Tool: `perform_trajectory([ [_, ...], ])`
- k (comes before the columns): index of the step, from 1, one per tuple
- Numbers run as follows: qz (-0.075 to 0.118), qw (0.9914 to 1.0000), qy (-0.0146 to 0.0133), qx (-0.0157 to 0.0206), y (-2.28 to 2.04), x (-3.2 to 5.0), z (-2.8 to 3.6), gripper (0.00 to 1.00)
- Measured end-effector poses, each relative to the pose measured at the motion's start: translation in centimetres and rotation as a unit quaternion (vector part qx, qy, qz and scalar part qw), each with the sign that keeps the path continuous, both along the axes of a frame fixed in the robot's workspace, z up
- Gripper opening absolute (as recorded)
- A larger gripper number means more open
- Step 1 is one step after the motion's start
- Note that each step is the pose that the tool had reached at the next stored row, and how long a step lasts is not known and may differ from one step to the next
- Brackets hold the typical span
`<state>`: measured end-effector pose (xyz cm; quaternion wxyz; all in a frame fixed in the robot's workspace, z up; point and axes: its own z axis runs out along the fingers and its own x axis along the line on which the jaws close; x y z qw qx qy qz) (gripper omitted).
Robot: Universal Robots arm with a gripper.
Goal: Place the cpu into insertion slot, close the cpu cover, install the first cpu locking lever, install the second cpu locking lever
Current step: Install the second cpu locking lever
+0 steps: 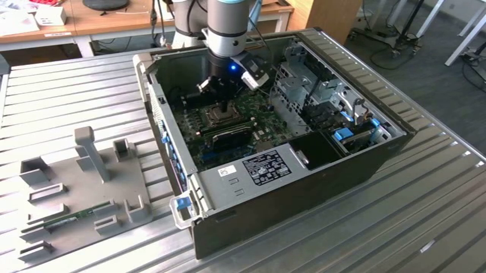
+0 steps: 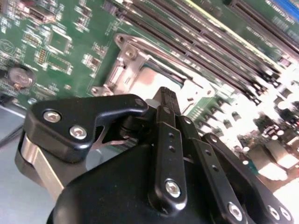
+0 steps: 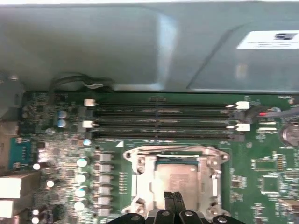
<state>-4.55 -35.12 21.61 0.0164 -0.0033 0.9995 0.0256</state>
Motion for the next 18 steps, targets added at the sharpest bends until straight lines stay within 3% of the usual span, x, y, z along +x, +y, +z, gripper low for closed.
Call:
perform_trajectory([
  [3,0.0,1.0,0.0,0.0,-0.01,0.4,0.08,0.1],
  [8,0.0,1.0,0.0001,0.0,0.0,0.41,0.99,0.1],
  [18,0.0,1.0,0.0,0.0001,0.0,0.41,1.01,0.1],
])
